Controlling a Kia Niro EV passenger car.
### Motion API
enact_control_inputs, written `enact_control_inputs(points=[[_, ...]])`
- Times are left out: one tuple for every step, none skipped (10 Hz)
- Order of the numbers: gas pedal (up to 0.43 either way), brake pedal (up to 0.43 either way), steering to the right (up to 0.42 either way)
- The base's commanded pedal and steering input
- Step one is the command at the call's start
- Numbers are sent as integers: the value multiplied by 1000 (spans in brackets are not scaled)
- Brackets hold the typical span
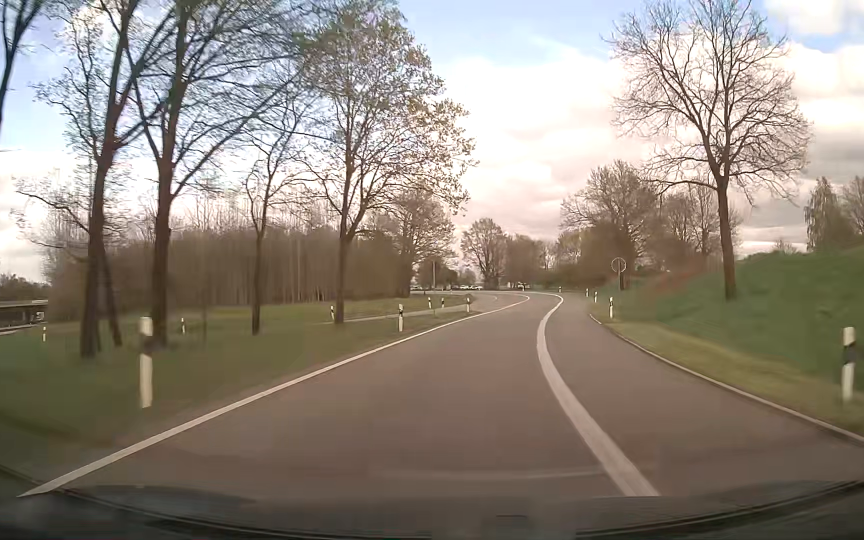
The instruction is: Follow the waypoints while adhering to traffic rules and regulations
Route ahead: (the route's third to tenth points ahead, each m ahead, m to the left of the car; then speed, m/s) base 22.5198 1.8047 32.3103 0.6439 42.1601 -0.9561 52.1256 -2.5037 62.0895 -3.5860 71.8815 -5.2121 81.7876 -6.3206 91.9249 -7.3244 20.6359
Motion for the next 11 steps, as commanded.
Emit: enact_control_inputs(points=[[0, 6, 43], [0, 0, 42], [0, 6, 41], [20, 0, 38], [67, 6, 36], [67, 6, 35], [67, 6, 35], [67, 6, 35], [67, 6, 35], [67, 6, 35], [67, 6, 34]])
